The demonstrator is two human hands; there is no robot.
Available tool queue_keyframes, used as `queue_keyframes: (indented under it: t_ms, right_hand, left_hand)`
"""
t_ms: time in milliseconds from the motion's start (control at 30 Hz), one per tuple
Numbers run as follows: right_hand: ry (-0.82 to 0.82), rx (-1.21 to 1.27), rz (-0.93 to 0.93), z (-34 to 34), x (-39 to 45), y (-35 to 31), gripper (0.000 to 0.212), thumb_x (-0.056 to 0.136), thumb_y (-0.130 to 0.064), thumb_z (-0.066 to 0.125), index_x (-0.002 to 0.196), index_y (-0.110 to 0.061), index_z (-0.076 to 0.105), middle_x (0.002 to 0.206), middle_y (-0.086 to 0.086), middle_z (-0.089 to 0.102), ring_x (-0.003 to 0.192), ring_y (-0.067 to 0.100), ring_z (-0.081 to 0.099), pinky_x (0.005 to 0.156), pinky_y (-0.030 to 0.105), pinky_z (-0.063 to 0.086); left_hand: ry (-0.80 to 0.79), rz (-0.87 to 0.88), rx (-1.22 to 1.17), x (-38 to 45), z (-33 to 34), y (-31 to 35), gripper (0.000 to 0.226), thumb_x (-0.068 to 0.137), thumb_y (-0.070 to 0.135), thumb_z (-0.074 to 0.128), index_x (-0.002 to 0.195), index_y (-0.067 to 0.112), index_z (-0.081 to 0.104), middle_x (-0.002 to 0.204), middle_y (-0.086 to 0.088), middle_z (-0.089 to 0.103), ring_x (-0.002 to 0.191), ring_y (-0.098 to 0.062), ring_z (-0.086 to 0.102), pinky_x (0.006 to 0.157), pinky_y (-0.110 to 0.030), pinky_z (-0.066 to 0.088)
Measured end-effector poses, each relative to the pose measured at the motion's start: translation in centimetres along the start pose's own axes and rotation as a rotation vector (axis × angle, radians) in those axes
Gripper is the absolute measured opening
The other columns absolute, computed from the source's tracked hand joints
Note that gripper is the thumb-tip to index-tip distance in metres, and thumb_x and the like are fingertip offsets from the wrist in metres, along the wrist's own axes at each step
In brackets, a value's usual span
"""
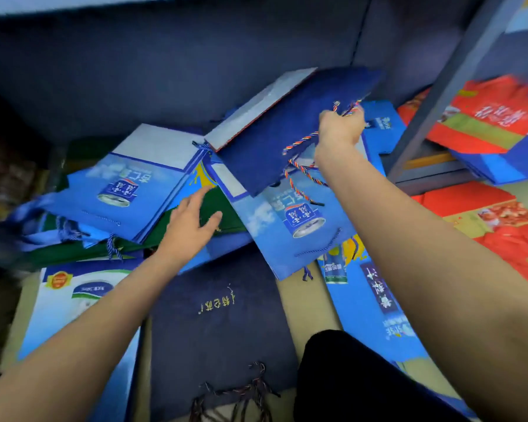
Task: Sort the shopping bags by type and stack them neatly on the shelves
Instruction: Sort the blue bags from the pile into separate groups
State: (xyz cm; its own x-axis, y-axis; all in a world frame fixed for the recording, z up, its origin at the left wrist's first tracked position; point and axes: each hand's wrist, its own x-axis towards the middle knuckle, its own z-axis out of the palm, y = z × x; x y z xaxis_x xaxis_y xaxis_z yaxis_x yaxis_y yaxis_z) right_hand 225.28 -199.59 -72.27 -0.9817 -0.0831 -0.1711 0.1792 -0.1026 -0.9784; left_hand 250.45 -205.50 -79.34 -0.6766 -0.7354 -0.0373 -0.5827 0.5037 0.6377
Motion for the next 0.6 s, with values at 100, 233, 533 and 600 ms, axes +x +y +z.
queue_keyframes:
  t_ms: [100,233,533,600]
  right_hand:
    - [-0.108,-0.069,-0.201,-0.1,-4.3,-4.0,0.044,0.076,0.006,0.05,0.117,-0.012,0.055,0.091,-0.003,0.06,0.078,0.016,0.054,0.083,0.035,0.048]
    - [-0.383,-0.217,-0.312,-2.5,-11.7,-4.2,0.038,0.08,0.01,0.045,0.104,-0.018,0.051,0.083,-0.004,0.054,0.07,0.013,0.045,0.062,0.024,0.038]
    - [-1.07,-0.997,-0.842,-6.4,-19.2,-4.5,0.052,0.078,0.006,0.056,0.128,-0.008,0.048,0.107,0.016,0.049,0.093,0.025,0.047,0.072,0.02,0.03]
    - [-1.338,-1.06,-0.865,-5.8,-20.8,-3.7,0.059,0.078,0.004,0.059,0.133,-0.013,0.046,0.114,0.013,0.046,0.094,0.014,0.042,0.074,0.012,0.03]
  left_hand:
    - [0.102,-0.035,-0.087,-1.3,-2.7,0.2,0.052,0.095,0.027,0.052,0.143,0.021,0.034,0.139,-0.014,0.041,0.13,-0.029,0.037,0.107,-0.036,0.026]
    - [0.183,-0.128,-0.317,-3.7,-6.2,0.2,0.046,0.097,0.024,0.047,0.142,0.023,0.035,0.141,-0.012,0.04,0.128,-0.027,0.042,0.106,-0.036,0.031]
    - [0.157,-0.336,-1.243,-7.8,-12.9,1.0,0.052,0.094,0.054,0.039,0.142,0.038,0.025,0.136,-0.002,0.04,0.115,-0.026,0.052,0.089,-0.048,0.05]
    - [0.167,-0.354,-1.308,-8.4,-14.0,-0.5,0.056,0.092,0.054,0.043,0.142,0.037,0.025,0.135,-0.003,0.045,0.104,-0.022,0.057,0.078,-0.043,0.054]
